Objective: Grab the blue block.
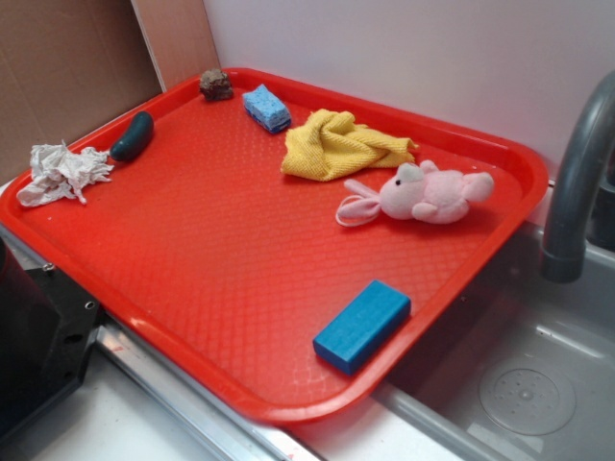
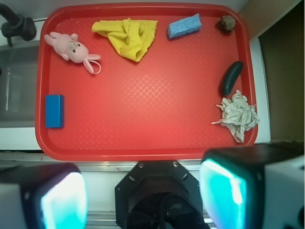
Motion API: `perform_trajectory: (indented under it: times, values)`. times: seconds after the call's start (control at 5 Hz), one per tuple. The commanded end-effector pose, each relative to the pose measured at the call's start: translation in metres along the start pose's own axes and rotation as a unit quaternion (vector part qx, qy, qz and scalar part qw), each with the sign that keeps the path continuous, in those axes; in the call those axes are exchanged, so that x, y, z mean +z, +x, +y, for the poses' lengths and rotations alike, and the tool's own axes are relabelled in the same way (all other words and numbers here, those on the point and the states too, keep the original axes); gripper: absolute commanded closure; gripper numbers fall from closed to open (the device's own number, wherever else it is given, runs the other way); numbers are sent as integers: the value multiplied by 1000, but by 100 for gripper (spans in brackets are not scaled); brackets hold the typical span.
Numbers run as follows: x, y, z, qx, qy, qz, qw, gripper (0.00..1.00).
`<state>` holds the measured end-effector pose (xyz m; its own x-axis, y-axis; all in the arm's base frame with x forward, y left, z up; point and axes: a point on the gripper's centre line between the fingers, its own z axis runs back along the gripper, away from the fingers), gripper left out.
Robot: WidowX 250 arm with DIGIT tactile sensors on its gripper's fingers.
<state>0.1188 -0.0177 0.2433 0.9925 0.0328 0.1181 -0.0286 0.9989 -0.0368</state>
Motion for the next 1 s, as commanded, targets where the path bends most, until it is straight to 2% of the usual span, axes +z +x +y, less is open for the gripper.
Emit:
perform_trajectory:
  times: [0.0,0.2,0.4,0.6,0.8]
  values:
    - [0,0,0,0,0,0,1000,0]
    - [-48,13,-49,-124,-19,-15,992,0]
    - [-76,22,-103,-208,-48,-53,975,0]
    - [-104,21,-130,-256,-80,-25,963,0]
    - [-104,21,-130,-256,-80,-25,963,0]
